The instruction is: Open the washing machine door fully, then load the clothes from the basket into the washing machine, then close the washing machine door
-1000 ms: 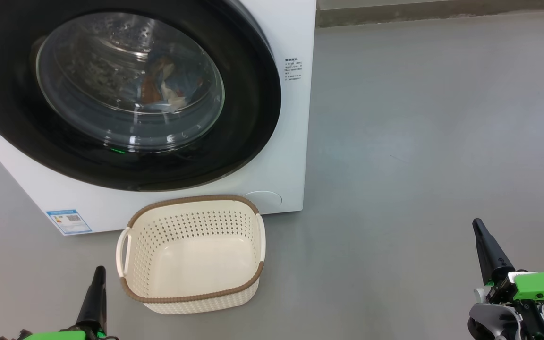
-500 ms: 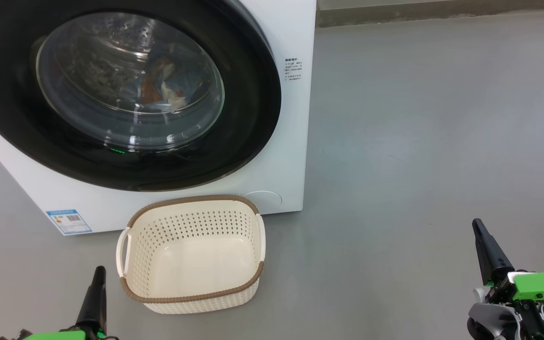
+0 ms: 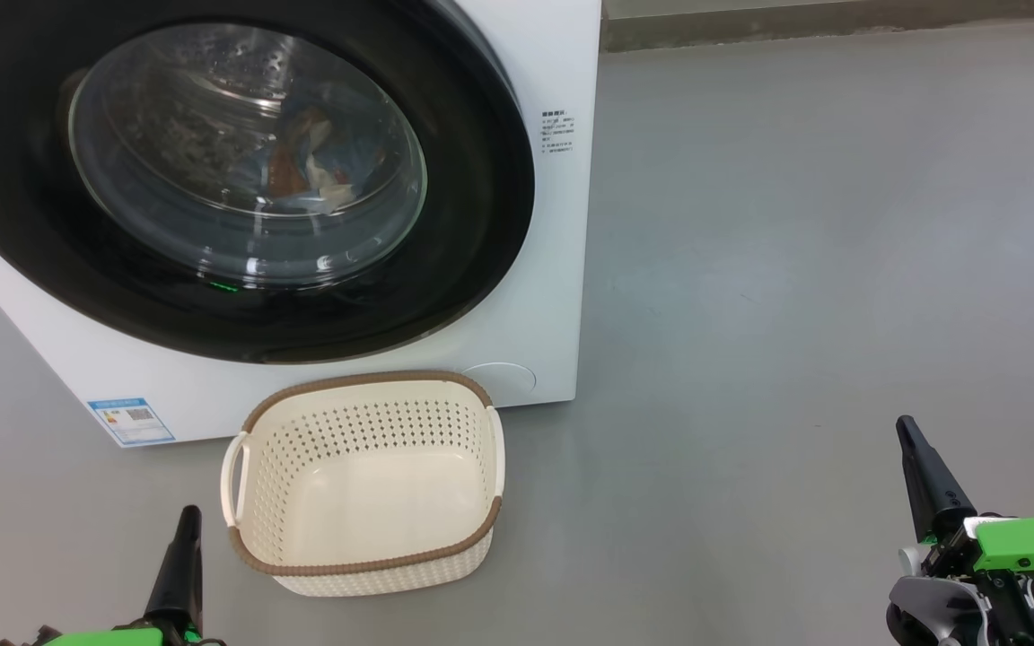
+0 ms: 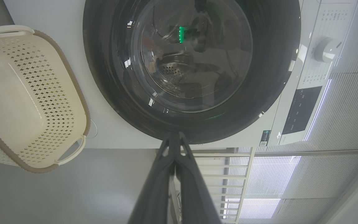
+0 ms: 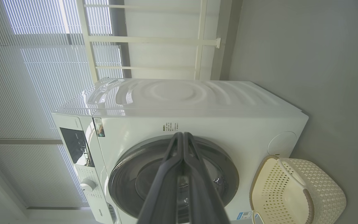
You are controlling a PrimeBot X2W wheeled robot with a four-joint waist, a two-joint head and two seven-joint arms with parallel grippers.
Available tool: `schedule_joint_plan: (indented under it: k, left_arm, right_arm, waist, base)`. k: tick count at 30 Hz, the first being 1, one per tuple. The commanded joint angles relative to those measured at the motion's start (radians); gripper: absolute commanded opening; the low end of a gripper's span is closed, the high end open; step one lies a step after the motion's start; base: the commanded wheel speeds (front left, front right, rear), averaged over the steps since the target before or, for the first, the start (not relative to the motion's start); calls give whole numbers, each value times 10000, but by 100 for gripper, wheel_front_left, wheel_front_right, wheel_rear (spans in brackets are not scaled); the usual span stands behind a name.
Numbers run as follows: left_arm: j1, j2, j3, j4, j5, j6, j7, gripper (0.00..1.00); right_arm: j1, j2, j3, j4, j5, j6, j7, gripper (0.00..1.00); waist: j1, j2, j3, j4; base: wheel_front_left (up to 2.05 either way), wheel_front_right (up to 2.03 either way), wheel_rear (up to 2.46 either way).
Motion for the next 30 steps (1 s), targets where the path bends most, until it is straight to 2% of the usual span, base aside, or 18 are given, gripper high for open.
schedule_joint_plan:
  k: [1, 30]
  left_arm:
    - [-427, 141, 335, -303, -80, -67, 63, 0]
    - [-426, 141, 334, -304, -81, -67, 62, 0]
  right_arm:
    - [-184, -71, 200, -258, 9, 17, 69, 0]
    - [-186, -54, 176, -257, -11, 17, 88, 0]
  waist:
    - [0, 0, 0, 0]
    - [0, 0, 0, 0]
  base:
    - [0, 0, 0]
    - [0, 0, 0]
